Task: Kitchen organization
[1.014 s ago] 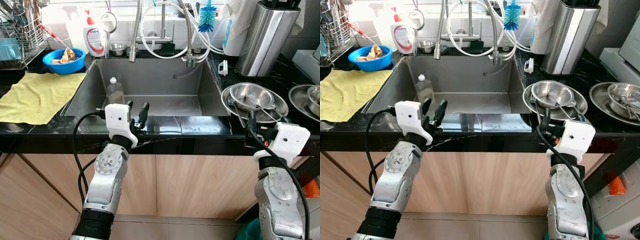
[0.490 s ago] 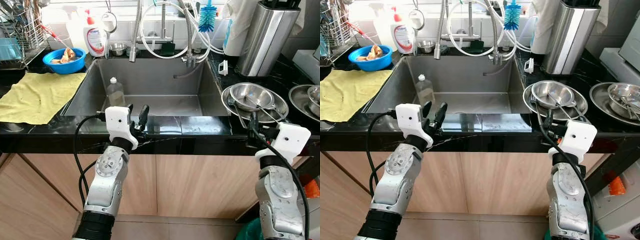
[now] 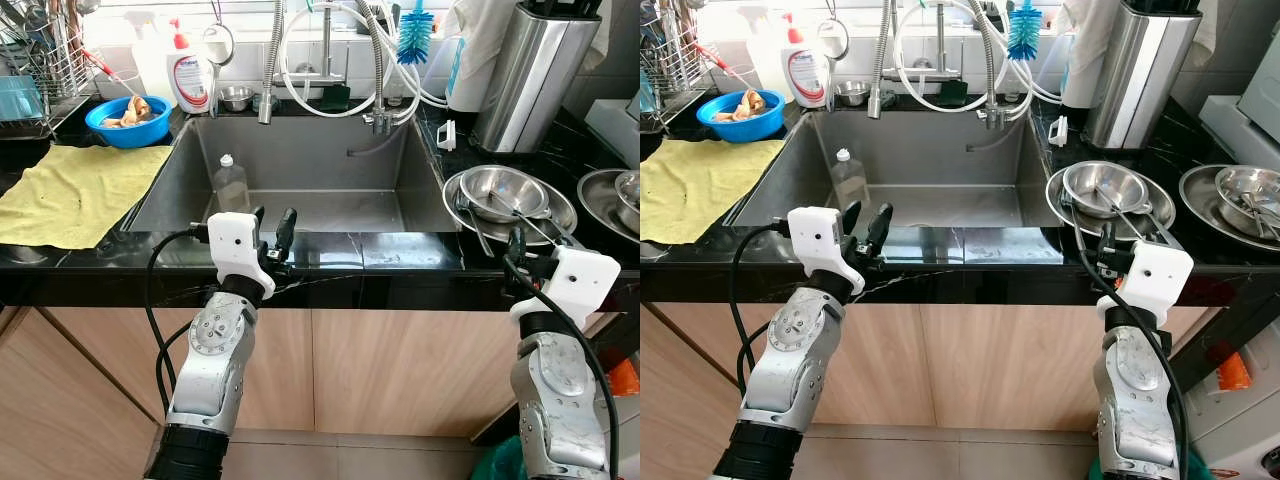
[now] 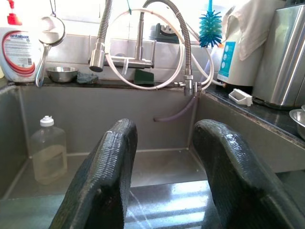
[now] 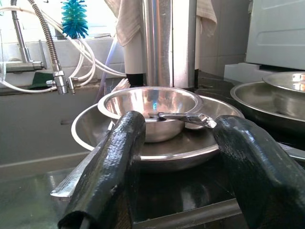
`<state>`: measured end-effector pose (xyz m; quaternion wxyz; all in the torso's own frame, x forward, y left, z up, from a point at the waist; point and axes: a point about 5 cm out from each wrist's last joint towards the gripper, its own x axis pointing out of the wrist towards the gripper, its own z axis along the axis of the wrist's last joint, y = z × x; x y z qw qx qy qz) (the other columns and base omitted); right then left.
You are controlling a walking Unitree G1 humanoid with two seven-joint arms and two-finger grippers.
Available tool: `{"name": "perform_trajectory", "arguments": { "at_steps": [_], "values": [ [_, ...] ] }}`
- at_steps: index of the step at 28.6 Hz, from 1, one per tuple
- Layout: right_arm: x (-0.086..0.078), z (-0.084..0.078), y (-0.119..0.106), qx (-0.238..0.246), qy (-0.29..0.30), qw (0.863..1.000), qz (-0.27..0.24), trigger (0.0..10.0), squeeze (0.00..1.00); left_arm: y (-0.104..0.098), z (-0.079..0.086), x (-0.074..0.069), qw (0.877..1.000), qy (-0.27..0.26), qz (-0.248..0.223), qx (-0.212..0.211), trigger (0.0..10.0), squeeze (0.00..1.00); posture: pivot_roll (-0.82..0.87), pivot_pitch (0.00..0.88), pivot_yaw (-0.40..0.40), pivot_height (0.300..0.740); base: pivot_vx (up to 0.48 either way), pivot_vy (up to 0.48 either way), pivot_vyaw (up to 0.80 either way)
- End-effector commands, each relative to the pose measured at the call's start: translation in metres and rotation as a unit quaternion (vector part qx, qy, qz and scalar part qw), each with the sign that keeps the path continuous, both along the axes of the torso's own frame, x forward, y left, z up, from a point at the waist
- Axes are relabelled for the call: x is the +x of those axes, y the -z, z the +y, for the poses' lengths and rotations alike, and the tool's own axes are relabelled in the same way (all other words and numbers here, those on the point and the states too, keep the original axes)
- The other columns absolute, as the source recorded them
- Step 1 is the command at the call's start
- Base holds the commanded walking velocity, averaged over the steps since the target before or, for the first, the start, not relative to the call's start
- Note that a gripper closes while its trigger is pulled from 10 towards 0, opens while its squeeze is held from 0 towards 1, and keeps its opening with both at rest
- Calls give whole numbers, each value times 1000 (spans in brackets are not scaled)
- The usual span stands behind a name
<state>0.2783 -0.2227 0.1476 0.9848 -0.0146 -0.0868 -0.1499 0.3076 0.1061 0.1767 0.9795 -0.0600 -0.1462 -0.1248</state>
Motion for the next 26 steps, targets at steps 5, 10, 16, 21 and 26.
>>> {"name": "perform_trajectory", "arguments": {
  "at_steps": [5,10,16,21,26],
  "values": [
    [5,-2,-4,-3,3,1000,-6,10000,0,-3,1,-1,1000,-1,-2,1,10000,0,-52,0,33,740,0,0,0],
    [7,-5,-9,-8,6,1000,-14,10000,0,-3,1,-1,1000,-1,-2,-1,10000,0,-54,0,33,740,0,0,0],
    [8,-6,-10,-9,6,1000,-17,0,0,-3,1,-1,1000,0,-2,-1,10000,0,-53,0,34,740,0,0,0],
    [7,-4,-9,-7,5,1000,-17,0,0,-3,1,-1,1000,-1,-2,1,10000,0,-53,0,34,740,0,0,0],
    [7,-5,-9,-7,7,1000,-20,0,0,-2,1,-1,1000,-1,-1,2,10000,0,-54,0,35,740,0,0,0]
  ]
}}
